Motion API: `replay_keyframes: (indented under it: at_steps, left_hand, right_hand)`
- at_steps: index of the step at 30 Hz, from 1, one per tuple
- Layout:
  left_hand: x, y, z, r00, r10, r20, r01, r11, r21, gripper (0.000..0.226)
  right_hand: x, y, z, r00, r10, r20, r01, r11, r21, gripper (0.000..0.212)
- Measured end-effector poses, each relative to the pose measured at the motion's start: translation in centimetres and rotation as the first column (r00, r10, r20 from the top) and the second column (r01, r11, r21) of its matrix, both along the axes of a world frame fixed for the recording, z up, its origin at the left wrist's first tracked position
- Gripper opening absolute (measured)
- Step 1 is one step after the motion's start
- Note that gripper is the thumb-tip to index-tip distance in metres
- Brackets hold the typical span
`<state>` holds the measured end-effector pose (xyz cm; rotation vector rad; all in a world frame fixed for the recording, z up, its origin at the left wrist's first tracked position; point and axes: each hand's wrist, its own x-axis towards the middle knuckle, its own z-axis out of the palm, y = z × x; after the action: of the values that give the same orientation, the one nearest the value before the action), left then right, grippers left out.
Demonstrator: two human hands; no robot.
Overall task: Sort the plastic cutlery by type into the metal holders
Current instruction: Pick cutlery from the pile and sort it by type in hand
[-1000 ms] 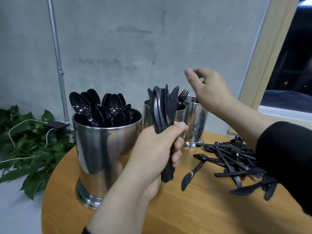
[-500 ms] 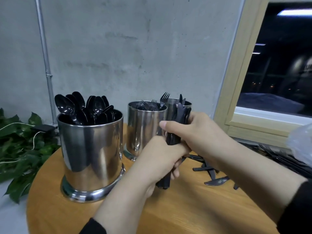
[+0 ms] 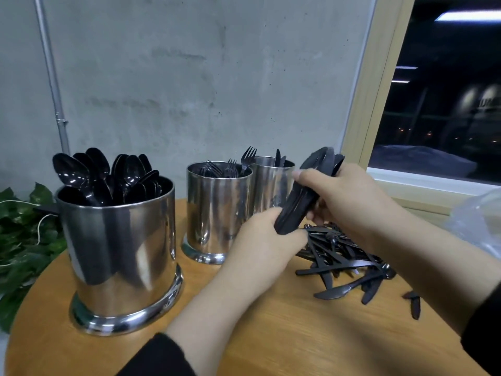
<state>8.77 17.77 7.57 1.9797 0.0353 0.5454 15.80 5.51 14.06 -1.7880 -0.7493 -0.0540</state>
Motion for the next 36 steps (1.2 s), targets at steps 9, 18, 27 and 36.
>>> replay_keyframes:
  at_steps: [9, 18, 27, 36]
  left_hand:
    - [5.5, 0.8, 0.1, 0.971, 0.156, 0.184, -0.171, 0.983, 0.067, 0.059]
    - [6.7, 2.0, -3.0, 0.943, 0.230, 0.242, -0.250, 0.966, 0.059, 0.018]
    - [6.8, 2.8, -2.9, 0.949, 0.248, 0.194, -0.262, 0.964, 0.053, 0.023]
    - [6.3, 2.7, -2.5, 0.965, 0.229, 0.126, -0.242, 0.964, 0.106, 0.025]
  right_hand:
    - [8.5, 0.6, 3.8, 0.969, -0.212, 0.129, 0.191, 0.969, 0.158, 0.019]
    - [17.7, 5.9, 6.1, 0.897, -0.403, 0.180, 0.363, 0.905, 0.221, 0.009]
    - [20.9, 9.4, 2.2, 0.918, -0.387, 0.087, 0.396, 0.882, -0.256, 0.040]
    - [17.2, 4.1, -1.4, 0.865, -0.433, 0.254, 0.477, 0.866, -0.147, 0.059]
